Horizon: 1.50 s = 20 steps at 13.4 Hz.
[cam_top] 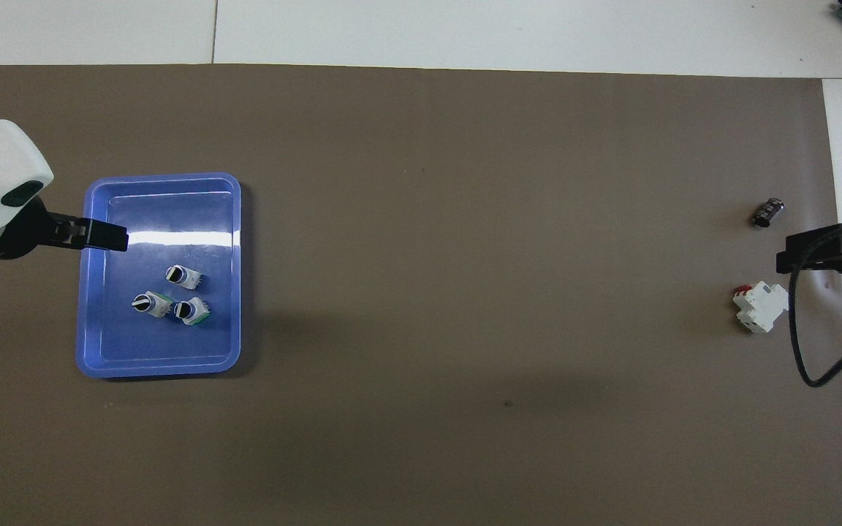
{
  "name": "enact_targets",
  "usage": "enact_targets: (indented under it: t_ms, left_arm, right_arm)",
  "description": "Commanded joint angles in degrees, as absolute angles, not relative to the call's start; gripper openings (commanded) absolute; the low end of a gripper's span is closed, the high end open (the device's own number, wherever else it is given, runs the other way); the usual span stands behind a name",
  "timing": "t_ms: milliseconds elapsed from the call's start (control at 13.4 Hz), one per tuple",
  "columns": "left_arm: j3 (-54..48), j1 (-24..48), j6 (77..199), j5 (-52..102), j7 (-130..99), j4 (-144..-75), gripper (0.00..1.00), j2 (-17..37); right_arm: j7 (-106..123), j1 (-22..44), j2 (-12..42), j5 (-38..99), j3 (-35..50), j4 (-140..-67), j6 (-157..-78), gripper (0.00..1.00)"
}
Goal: Turn and place switch with both arms
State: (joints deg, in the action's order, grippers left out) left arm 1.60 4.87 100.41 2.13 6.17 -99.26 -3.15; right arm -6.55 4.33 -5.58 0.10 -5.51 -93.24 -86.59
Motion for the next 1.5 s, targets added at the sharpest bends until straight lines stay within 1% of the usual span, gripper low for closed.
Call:
enact_targets:
  t_ms: [0,150,224,299,598,748,898,1122,1421]
  left_arm:
    - [2.72,5.80,90.74,1.67,5.89,-88.02,1.00,0.25]
    - [2.72,5.36,83.79,1.67,5.80,-80.98,1.00,3.06]
    - [2.72,5.45,81.67,1.50,5.80,-78.42,1.00,3.60]
    - [2.81,5.36,80.61,1.23,5.80,-78.05,1.00,3.52]
    - [2.02,5.01,79.72,0.97,1.59,-80.24,1.00,0.79]
    - [2.02,4.84,79.98,0.97,0.88,-83.21,1.00,-0.78]
    - [1.93,4.05,80.24,0.97,0.88,-83.93,1.00,-1.32]
    - [-0.78,1.32,80.24,0.97,0.88,-84.20,1.00,-1.41]
    - [-1.05,1.67,80.33,0.09,0.88,-84.99,1.00,-1.76]
  right_arm:
    - [-5.18,4.31,-5.27,-1.14,-5.27,-92.37,-85.08,1.00]
    - [-4.58,4.05,-5.80,-1.49,-5.36,-93.60,-85.86,1.00]
    - [-4.31,4.04,-5.80,-1.84,-5.36,-93.69,-85.96,1.00]
    - [-4.31,4.04,-5.80,-1.85,-5.36,-93.69,-85.96,1.00]
    - [-4.13,4.31,-5.80,-4.04,-5.27,-94.04,-87.36,1.00]
    - [-4.57,4.22,-5.80,-3.52,-5.36,-94.04,-87.28,1.00]
    - [-4.57,4.31,-5.80,-2.99,-5.36,-94.04,-87.10,1.00]
    - [-4.48,4.31,-6.06,-2.90,-5.36,-93.96,-87.01,1.00]
    - [-4.48,4.31,-6.15,-2.90,-5.36,-93.96,-86.84,1.00]
